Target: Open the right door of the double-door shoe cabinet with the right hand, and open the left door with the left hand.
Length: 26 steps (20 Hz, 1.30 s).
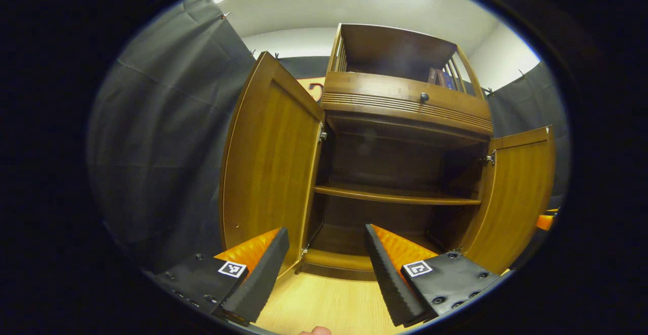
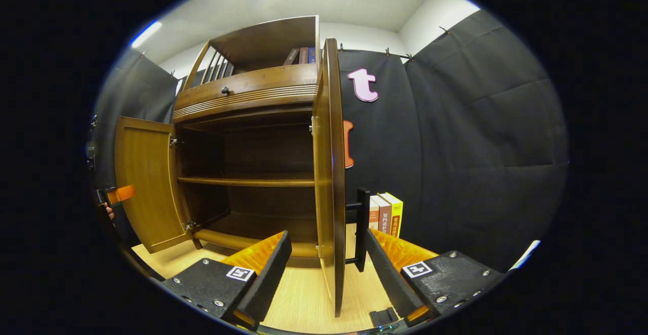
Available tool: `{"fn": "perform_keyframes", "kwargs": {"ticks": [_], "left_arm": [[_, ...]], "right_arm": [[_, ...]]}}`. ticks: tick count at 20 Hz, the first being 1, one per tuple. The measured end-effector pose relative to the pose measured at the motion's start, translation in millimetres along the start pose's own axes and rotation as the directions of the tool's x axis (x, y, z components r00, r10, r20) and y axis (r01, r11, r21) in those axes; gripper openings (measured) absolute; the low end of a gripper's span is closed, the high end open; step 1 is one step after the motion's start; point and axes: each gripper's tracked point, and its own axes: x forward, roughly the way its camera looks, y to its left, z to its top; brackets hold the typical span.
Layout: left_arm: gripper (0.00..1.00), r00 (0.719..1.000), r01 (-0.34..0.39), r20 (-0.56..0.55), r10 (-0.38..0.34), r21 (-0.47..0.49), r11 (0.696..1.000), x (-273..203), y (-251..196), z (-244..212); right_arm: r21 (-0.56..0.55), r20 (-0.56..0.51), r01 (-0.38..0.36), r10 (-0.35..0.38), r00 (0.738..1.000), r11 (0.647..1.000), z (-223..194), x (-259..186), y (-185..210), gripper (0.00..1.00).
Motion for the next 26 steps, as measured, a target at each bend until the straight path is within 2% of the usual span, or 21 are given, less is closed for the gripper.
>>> {"fn": "perform_keyframes", "kwargs": {"ticks": [7,12,13,16,17,18,21,22,26], "left_arm": [[0.97,0.999,-0.040,0.029,0.039,0.010,0.999,6.6,12.0,3.8],[0.97,0.996,-0.044,0.072,0.043,0.021,0.999,14.1,8.8,27.1],[0.97,0.996,-0.045,0.079,0.043,0.026,0.999,15.7,8.1,29.6],[0.98,0.996,-0.038,0.085,0.034,0.051,0.998,17.2,4.1,30.9],[0.97,0.996,-0.035,0.088,0.030,0.059,0.998,16.2,2.8,31.3],[0.97,0.996,-0.027,0.086,0.022,0.057,0.998,16.5,0.6,30.7],[0.97,0.997,-0.008,0.074,0.005,0.048,0.999,16.4,-4.4,27.2],[0.97,0.997,-0.007,0.074,0.003,0.050,0.999,16.0,-5.5,27.0],[0.98,0.999,-0.001,0.050,-0.001,0.043,0.999,14.4,-7.4,17.2]], "right_arm": [[0.031,0.018,-0.013,0.013,1.000,0.999,3.4,6.2,-0.6,0.91],[0.001,0.022,0.013,-0.013,1.000,1.000,6.2,10.3,-11.7,0.91],[-0.019,0.030,0.017,-0.016,0.999,1.000,7.5,11.6,-13.1,0.98],[-0.002,0.045,0.005,-0.005,0.999,1.000,14.3,12.7,-6.6,0.97],[0.005,0.048,0.001,-0.001,0.999,1.000,14.7,13.2,-5.4,0.91],[0.014,0.046,-0.004,0.003,0.999,1.000,14.1,12.8,-4.3,0.97],[0.031,0.040,-0.004,0.003,0.999,1.000,11.9,13.7,-3.7,0.97],[0.031,0.039,0.000,-0.001,0.999,1.000,11.8,14.0,-4.8,0.91],[0.010,0.020,0.019,-0.019,1.000,1.000,4.9,12.2,-5.3,0.91]]}}
